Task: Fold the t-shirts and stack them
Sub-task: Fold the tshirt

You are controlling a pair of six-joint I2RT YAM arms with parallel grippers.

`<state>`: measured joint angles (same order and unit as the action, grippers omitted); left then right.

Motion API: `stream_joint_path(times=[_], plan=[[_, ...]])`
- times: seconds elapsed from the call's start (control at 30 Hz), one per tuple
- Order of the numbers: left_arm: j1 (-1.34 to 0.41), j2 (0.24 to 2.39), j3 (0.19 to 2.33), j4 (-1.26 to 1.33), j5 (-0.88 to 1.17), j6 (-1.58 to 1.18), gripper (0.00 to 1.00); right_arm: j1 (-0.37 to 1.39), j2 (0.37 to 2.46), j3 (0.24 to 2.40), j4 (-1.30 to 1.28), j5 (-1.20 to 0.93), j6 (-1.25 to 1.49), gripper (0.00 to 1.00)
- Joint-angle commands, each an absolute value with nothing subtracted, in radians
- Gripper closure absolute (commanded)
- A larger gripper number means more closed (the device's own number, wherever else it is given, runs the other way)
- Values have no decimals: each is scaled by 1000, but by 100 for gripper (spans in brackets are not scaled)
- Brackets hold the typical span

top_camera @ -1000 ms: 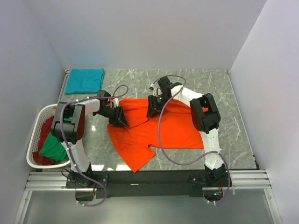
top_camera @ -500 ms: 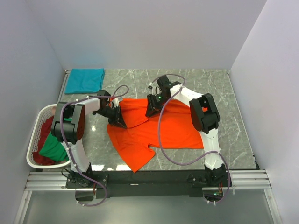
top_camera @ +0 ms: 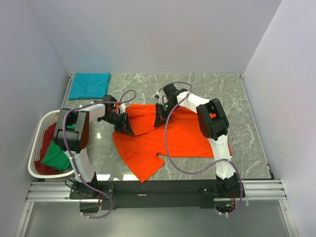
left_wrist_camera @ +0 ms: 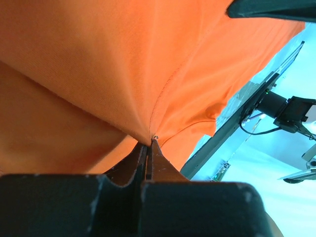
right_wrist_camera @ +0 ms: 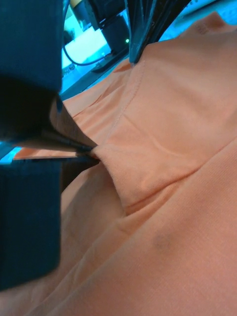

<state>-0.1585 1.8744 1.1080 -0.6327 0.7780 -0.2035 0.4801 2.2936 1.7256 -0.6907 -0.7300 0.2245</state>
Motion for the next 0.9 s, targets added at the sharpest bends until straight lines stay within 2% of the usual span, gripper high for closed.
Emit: stream_joint_path(times=[0.0, 0.07, 0.87], plan=[[-158, 1804, 1108, -644, 811, -178, 99, 489, 2289, 1778, -710, -744, 215, 93], [-158, 1795, 1106, -653, 811, -166, 99, 489, 2278, 1776, -709, -747, 215, 100], [-216, 1726, 1043, -672, 785, -164, 99, 480, 2230, 1746, -787, -727, 155, 100]])
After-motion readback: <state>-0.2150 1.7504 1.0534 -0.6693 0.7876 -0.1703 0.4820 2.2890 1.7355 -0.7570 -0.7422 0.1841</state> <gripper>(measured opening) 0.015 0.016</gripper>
